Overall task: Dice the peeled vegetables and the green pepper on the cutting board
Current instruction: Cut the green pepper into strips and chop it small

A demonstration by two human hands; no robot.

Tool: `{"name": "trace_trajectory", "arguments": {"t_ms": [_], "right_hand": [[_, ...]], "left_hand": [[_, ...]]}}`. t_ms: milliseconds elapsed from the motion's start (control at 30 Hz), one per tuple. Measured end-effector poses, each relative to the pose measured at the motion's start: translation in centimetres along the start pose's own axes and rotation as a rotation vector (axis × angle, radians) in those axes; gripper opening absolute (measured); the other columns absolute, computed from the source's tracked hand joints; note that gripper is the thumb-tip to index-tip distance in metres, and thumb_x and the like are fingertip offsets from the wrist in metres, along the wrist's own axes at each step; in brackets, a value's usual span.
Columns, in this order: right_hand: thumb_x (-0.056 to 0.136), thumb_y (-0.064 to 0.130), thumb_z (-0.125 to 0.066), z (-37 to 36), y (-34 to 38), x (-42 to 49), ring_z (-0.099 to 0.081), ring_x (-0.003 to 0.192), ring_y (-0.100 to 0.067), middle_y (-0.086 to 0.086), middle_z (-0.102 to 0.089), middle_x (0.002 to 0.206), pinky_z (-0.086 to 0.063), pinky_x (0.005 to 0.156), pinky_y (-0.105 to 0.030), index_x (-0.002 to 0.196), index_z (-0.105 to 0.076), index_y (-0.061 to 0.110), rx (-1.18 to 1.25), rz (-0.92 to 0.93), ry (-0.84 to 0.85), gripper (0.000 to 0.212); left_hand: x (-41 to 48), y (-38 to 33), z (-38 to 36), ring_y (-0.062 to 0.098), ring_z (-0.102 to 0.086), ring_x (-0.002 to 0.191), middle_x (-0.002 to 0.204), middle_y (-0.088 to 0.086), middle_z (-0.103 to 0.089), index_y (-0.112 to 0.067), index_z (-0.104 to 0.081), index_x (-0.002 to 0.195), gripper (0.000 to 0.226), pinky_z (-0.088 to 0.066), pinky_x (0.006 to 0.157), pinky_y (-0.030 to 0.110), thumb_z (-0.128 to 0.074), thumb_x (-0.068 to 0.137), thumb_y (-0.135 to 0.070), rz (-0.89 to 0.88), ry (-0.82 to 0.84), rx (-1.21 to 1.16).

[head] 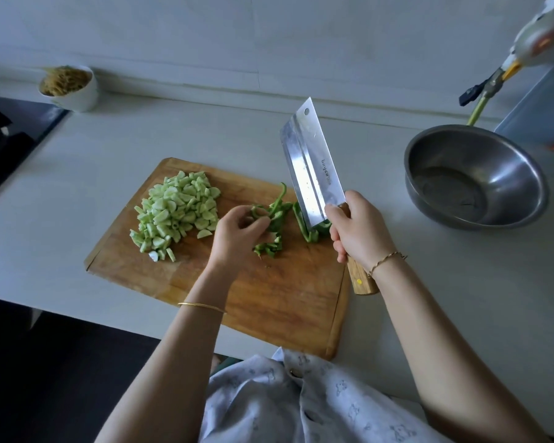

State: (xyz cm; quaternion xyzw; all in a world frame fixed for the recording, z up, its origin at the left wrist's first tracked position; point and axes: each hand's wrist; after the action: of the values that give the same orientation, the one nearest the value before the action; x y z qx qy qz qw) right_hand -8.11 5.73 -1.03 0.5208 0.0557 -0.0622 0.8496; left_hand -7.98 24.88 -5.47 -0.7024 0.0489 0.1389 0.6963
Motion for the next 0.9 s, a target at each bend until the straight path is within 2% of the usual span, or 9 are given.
{"name": "trace_trajectory", "arguments": {"t_ms": [67,200,267,367,467,633,800,900], "right_hand": [[0.097,0.021,-0.046,-0.4,0.0,-0.2,-0.040,0.035,-0.018,-0.008,-0.048,0.059,-0.040,0.035,-0.024,0.074,-0.031,0.013,-0.009,0.014,0.003,0.029],[0.097,0.020,-0.046,-1.4,-0.2,-0.7,-0.039,0.035,-0.018,-0.005,-0.047,0.057,-0.038,0.034,-0.023,0.072,-0.031,0.017,0.006,-0.003,0.050,0.030],[0.098,0.021,-0.046,-2.2,-0.4,-1.2,-0.040,0.035,-0.016,-0.004,-0.047,0.057,-0.039,0.034,-0.023,0.072,-0.032,0.018,0.004,-0.024,0.104,0.029],[0.098,0.021,-0.046,-3.5,-0.9,-2.2,-0.039,0.033,-0.012,-0.004,-0.048,0.059,-0.038,0.035,-0.023,0.076,-0.034,0.014,0.027,-0.071,0.204,0.026],[0.098,0.019,-0.046,-5.2,-1.6,-3.1,-0.039,0.035,-0.012,-0.004,-0.046,0.058,-0.035,0.036,-0.023,0.074,-0.036,0.018,0.042,-0.094,0.283,0.026],[0.098,0.018,-0.046,-7.1,-2.7,-3.2,-0.039,0.035,-0.012,-0.005,-0.046,0.056,-0.034,0.035,-0.025,0.080,-0.041,0.012,0.066,-0.130,0.368,0.020],[0.099,0.018,-0.045,-6.9,-3.3,-2.3,-0.039,0.035,-0.011,-0.005,-0.048,0.058,-0.035,0.035,-0.024,0.081,-0.043,0.015,0.020,-0.134,0.343,0.018],[0.100,0.020,-0.045,-6.1,-3.5,-1.2,-0.040,0.034,-0.009,-0.004,-0.049,0.058,-0.036,0.035,-0.023,0.083,-0.042,0.019,-0.024,-0.121,0.305,0.017]], "left_hand": [[-0.1,-0.4,0.7,0.015,-0.066,0.067,0.083,0.011,-0.065,-0.001,-0.060,0.095,0.006,-0.055,0.062,0.022,-0.059,0.089,0.000,0.037,-0.020,-0.196],[-0.3,-0.7,2.5,0.011,-0.063,0.061,0.075,0.008,-0.065,-0.002,-0.058,0.090,0.008,-0.054,0.058,0.017,-0.052,0.093,0.000,0.071,-0.066,-0.457],[-0.4,-0.8,3.7,0.008,-0.061,0.055,0.071,0.005,-0.062,-0.004,-0.059,0.087,0.012,-0.053,0.055,0.014,-0.050,0.094,0.000,0.060,-0.103,-0.554],[-0.8,-0.9,5.0,0.007,-0.061,0.057,0.071,0.003,-0.062,-0.005,-0.059,0.086,0.014,-0.053,0.058,0.014,-0.050,0.094,0.000,0.035,-0.150,-0.635],[-1.4,-1.2,5.5,0.008,-0.062,0.061,0.075,0.005,-0.063,-0.005,-0.059,0.085,0.013,-0.054,0.060,0.015,-0.051,0.094,0.000,0.026,-0.196,-0.617],[-2.1,-1.0,5.6,0.007,-0.061,0.061,0.073,0.004,-0.063,-0.005,-0.060,0.088,0.008,-0.054,0.061,0.017,-0.054,0.093,-0.002,0.063,-0.225,-0.527],[-2.3,-0.4,5.8,0.008,-0.064,0.062,0.064,-0.003,-0.064,-0.004,-0.059,0.093,0.006,-0.057,0.062,0.021,-0.055,0.092,0.000,0.063,-0.218,-0.421],[-2.3,-0.2,6.1,0.014,-0.069,0.070,0.070,-0.002,-0.068,-0.005,-0.060,0.095,0.007,-0.058,0.068,0.027,-0.058,0.091,0.000,0.018,-0.172,-0.240]]}}
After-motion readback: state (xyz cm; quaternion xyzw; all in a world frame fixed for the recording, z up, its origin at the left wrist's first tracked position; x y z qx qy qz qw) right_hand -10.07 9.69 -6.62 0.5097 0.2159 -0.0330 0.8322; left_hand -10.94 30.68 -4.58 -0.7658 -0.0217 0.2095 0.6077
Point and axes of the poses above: each hand's wrist, its own x-axis towards the middle knuckle, its own z-axis out of the back of the hand, y = z × x
